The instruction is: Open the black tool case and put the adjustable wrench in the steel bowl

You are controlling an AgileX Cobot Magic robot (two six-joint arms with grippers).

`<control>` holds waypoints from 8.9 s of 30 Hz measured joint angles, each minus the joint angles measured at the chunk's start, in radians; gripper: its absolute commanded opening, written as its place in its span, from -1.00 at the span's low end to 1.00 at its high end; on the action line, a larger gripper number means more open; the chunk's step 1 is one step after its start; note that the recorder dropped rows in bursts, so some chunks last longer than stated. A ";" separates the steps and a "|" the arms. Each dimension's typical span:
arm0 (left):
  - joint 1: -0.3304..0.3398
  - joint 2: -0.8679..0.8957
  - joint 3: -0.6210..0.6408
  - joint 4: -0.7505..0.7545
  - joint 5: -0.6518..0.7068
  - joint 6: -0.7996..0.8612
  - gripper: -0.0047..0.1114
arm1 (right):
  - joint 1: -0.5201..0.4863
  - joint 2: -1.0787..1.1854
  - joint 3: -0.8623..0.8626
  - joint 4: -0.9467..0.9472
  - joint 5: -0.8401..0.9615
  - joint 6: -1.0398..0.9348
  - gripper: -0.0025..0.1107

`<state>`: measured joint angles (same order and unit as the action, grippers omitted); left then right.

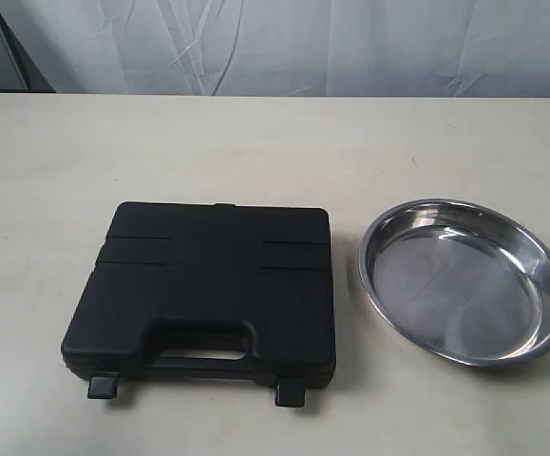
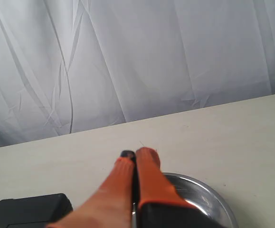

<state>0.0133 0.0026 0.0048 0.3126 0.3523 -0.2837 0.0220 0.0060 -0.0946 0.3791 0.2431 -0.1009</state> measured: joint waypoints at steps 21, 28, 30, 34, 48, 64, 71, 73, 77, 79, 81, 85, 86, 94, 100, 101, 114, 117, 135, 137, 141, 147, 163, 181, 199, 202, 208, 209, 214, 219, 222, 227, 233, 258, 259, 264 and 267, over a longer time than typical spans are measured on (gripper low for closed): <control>0.000 0.000 0.000 0.000 0.000 0.000 -0.92 | 0.000 0.000 0.000 0.354 -0.214 0.060 -0.97; 0.000 0.000 0.000 0.000 0.000 0.000 -0.92 | 0.000 -0.002 -0.155 0.558 -0.354 0.037 -0.97; 0.000 0.000 0.000 0.000 0.000 0.000 -0.92 | 0.000 0.038 -0.231 0.490 -0.443 0.033 -0.97; 0.000 0.000 0.000 0.002 0.000 0.000 -0.92 | 0.019 0.367 -0.486 -0.079 -0.111 0.010 -0.97; 0.000 0.000 0.000 0.002 0.000 0.000 -0.92 | 0.707 1.564 -1.020 -0.128 0.649 -0.394 -0.97; 0.000 0.000 0.000 0.002 0.000 0.000 -0.92 | 1.012 1.931 -1.294 -0.228 0.699 -0.307 -0.13; 0.000 0.000 0.000 0.002 0.000 0.000 -0.92 | 1.014 2.013 -1.294 -0.245 0.679 -0.303 -0.16; 0.000 0.000 0.000 0.002 0.000 0.000 -0.92 | 1.014 2.025 -1.294 -0.247 0.662 -0.303 -0.16; 0.000 0.000 0.000 0.002 0.000 0.000 -0.92 | 1.014 2.058 -1.294 -0.268 0.644 -0.277 -0.19; 0.000 0.000 0.000 0.002 0.000 0.000 -0.92 | 1.014 2.069 -1.294 -0.292 0.644 -0.255 -0.54; 0.000 0.000 0.000 0.002 0.000 0.000 -0.92 | 1.014 2.070 -1.294 -0.313 0.641 -0.249 -0.96; 0.000 0.000 0.000 0.002 0.000 0.000 -0.92 | 1.018 2.066 -1.294 -0.318 0.641 -0.259 -0.89; 0.000 0.000 0.000 0.002 0.000 0.000 -0.92 | 1.018 2.063 -1.294 -0.318 0.641 -0.259 -0.88; 0.000 0.000 0.000 0.002 0.000 0.000 -0.92 | 1.018 2.033 -1.294 -0.314 0.644 -0.259 -0.89; 0.000 0.000 0.000 0.002 0.000 0.000 -0.92 | 1.018 2.020 -1.294 -0.302 0.653 -0.255 -0.89; 0.000 0.000 0.000 0.002 0.000 0.000 -0.92 | 1.018 2.020 -1.294 -0.302 0.655 -0.253 -0.89; 0.000 0.000 0.000 0.002 0.000 0.000 -0.92 | 1.018 2.072 -1.297 -0.272 0.665 -0.255 -0.89; 0.000 0.000 0.000 0.002 0.000 0.000 -0.92 | 1.018 2.075 -1.301 -0.272 0.670 -0.254 -0.81; 0.000 0.000 0.000 0.002 0.000 0.000 -0.92 | 1.016 2.083 -1.301 -0.252 0.694 -0.264 -0.97; 0.000 0.000 0.000 0.002 0.000 0.000 -0.92 | 1.016 2.083 -1.301 -0.252 0.696 -0.264 -0.97; 0.000 0.000 0.000 0.002 0.000 0.000 -0.92 | 1.016 2.080 -1.301 -0.250 0.696 -0.264 -0.97; 0.000 0.000 0.000 0.002 0.000 0.000 -0.92 | 1.016 2.050 -1.303 -0.258 0.698 -0.262 -0.97; 0.000 0.000 0.000 0.002 0.000 0.000 -0.92 | 1.016 2.042 -1.313 -0.254 0.697 -0.254 -0.97; 0.000 0.000 0.000 0.002 0.000 0.000 -0.92 | 1.018 2.087 -1.321 -0.248 0.684 -0.254 -0.44; 0.000 0.000 0.000 0.002 0.000 0.000 -0.92 | 1.018 2.060 -1.321 -0.246 0.686 -0.254 -0.97; 0.000 0.000 0.000 0.002 0.000 0.000 -0.92 | 1.018 2.039 -1.321 -0.248 0.688 -0.254 -0.97; 0.000 0.000 0.000 0.002 0.000 0.000 -0.92 | 1.018 2.011 -1.321 -0.250 0.694 -0.251 -0.97; 0.000 0.000 0.000 0.002 0.000 0.000 -0.92 | 1.018 2.011 -1.321 -0.248 0.694 -0.251 -0.97; 0.000 0.000 0.000 0.002 0.000 0.000 -0.92 | 1.018 2.036 -1.321 -0.232 0.684 -0.251 -0.97; 0.000 0.000 0.000 0.002 0.000 0.000 -0.92 | 1.018 2.075 -1.321 -0.224 0.671 -0.251 -0.97; 0.000 0.000 0.000 0.002 0.000 0.000 -0.92 | 1.018 2.080 -1.321 -0.222 0.670 -0.252 -0.97; 0.000 0.000 0.000 0.002 0.000 0.000 -0.92 | 1.018 2.080 -1.321 -0.222 0.648 -0.251 -0.57; 0.000 0.000 0.000 0.002 0.000 0.000 -0.92 | 1.018 2.080 -1.321 -0.220 0.624 -0.251 -0.48; 0.000 0.000 0.000 0.002 0.000 0.000 -0.92 | 1.018 1.896 -1.321 -0.350 0.655 -0.203 -0.97; 0.000 0.000 0.000 0.002 0.000 0.000 -0.92 | 1.019 1.880 -1.321 -0.390 0.655 -0.185 -0.97; 0.000 0.000 0.000 0.002 0.000 0.000 -0.92 | 1.022 1.811 -1.321 -0.669 0.627 -0.078 -0.97; 0.000 0.000 0.000 0.002 0.000 0.000 -0.92 | 1.022 1.788 -1.321 -0.843 0.619 -0.013 -0.97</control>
<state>0.0133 0.0026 0.0048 0.3143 0.3523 -0.2837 1.0442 1.7940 -1.4161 -0.4634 0.8625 -0.1140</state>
